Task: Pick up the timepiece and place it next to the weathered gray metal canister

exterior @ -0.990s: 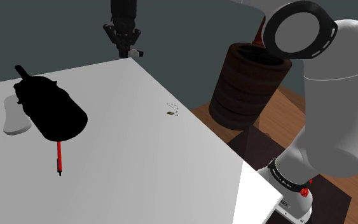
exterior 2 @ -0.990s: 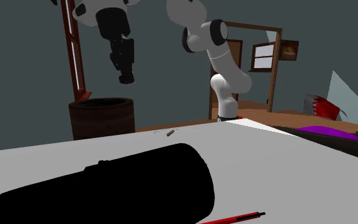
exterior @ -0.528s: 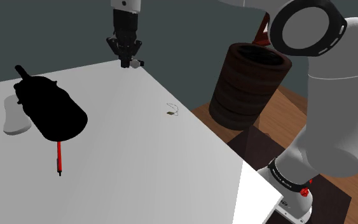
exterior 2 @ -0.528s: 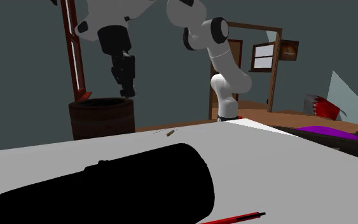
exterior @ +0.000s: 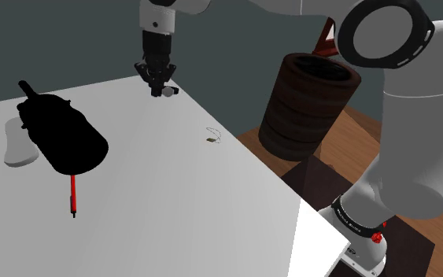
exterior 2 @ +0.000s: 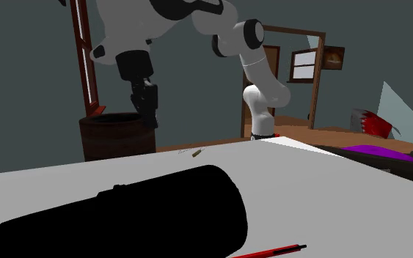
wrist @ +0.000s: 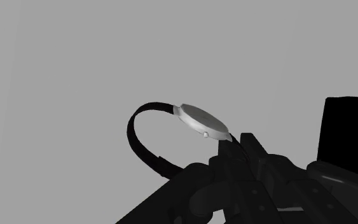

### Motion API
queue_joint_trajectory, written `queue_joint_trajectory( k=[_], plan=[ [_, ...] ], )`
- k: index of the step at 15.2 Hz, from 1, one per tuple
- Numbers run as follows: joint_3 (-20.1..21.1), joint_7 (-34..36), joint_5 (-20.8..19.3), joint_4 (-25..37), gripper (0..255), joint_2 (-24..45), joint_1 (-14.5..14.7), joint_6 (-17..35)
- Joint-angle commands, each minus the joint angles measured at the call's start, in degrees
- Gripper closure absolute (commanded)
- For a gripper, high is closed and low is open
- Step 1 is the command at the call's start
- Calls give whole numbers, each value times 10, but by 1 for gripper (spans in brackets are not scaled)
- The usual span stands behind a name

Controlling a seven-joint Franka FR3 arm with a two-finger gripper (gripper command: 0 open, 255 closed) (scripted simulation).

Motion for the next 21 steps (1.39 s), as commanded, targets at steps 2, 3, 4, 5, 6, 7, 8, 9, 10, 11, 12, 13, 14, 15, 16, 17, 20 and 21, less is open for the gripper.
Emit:
queue_joint_trajectory(
  k=[2, 3, 4, 5, 6, 7, 8, 9, 10, 11, 12, 13, 14, 15, 16, 17, 20, 21],
  plan=[
    [-1, -4, 0, -18, 255, 3, 0, 21],
    [-1, -6, 0, -25, 255, 4, -1, 28],
    [-1, -7, 0, -31, 255, 5, -1, 35],
    [-1, -9, 0, -38, 255, 5, -1, 42],
    [-1, -10, 0, -44, 255, 6, -1, 49],
    [-2, -11, 0, -50, 255, 7, -1, 56],
    [-2, -13, 0, -56, 255, 9, -1, 63],
    [-2, -14, 0, -61, 255, 10, -1, 70],
    [-2, -15, 0, -67, 255, 12, -1, 77],
    [-2, -17, 0, -72, 255, 13, -1, 83],
    [-3, -18, 0, -77, 255, 15, -1, 90],
    [-3, -19, 0, -82, 255, 17, -1, 96],
    [-3, -20, 0, -86, 255, 19, -1, 103],
    [-3, -21, 0, -91, 255, 21, -1, 109],
    [-4, -23, 0, -95, 255, 23, -1, 115],
    [-4, -24, 0, -99, 255, 25, -1, 122],
    [-5, -27, -1, -111, 255, 33, -1, 141],
    [-5, -27, -1, -111, 255, 33, -1, 141]
  ],
)
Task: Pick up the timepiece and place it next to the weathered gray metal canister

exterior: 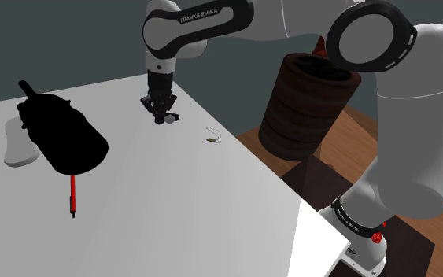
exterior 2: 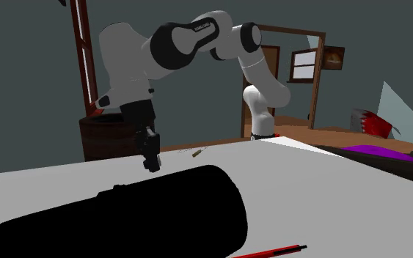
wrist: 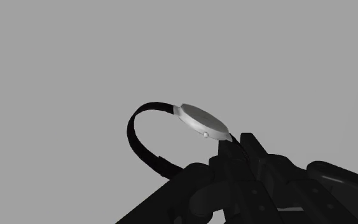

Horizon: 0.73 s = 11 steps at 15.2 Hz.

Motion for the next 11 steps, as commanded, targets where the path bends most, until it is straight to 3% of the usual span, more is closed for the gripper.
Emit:
queue_joint_trajectory(
  k=[1, 6, 7, 11],
  plan=[
    [0, -1, 0, -3, 255, 0, 0, 4],
    [0, -1, 0, -3, 255, 0, 0, 3],
    [0, -1, 0, -3, 0, 0, 0, 3],
    [0, -1, 0, -3, 0, 0, 0, 3]
  ],
)
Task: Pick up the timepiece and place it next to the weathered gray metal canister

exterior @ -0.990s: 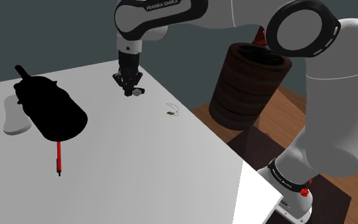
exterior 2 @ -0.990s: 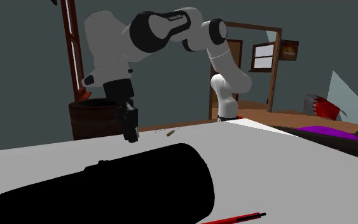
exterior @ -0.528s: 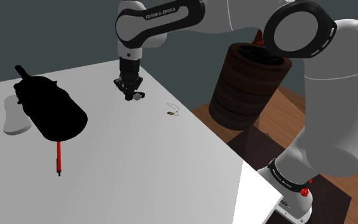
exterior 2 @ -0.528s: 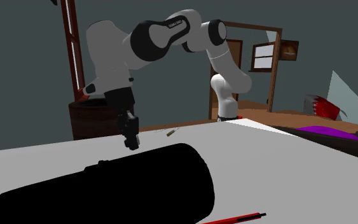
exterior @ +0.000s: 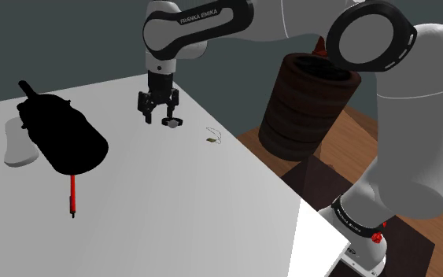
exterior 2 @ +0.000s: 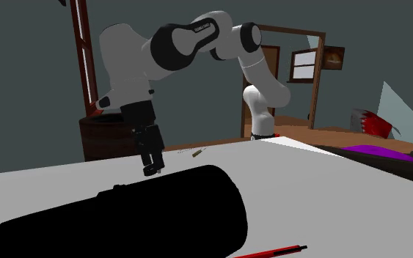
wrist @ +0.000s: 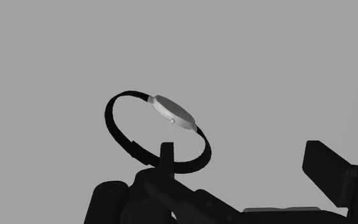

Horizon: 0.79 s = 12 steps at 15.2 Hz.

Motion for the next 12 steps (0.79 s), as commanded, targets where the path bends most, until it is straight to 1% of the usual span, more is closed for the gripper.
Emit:
queue_joint_trajectory(
  k=[1, 5, 12],
  plan=[
    [0, 0, 0, 0, 0, 0, 0, 0],
    [-1, 2, 0, 53, 0, -12, -8, -66],
    [-1, 2, 0, 53, 0, -12, -8, -66]
  ],
)
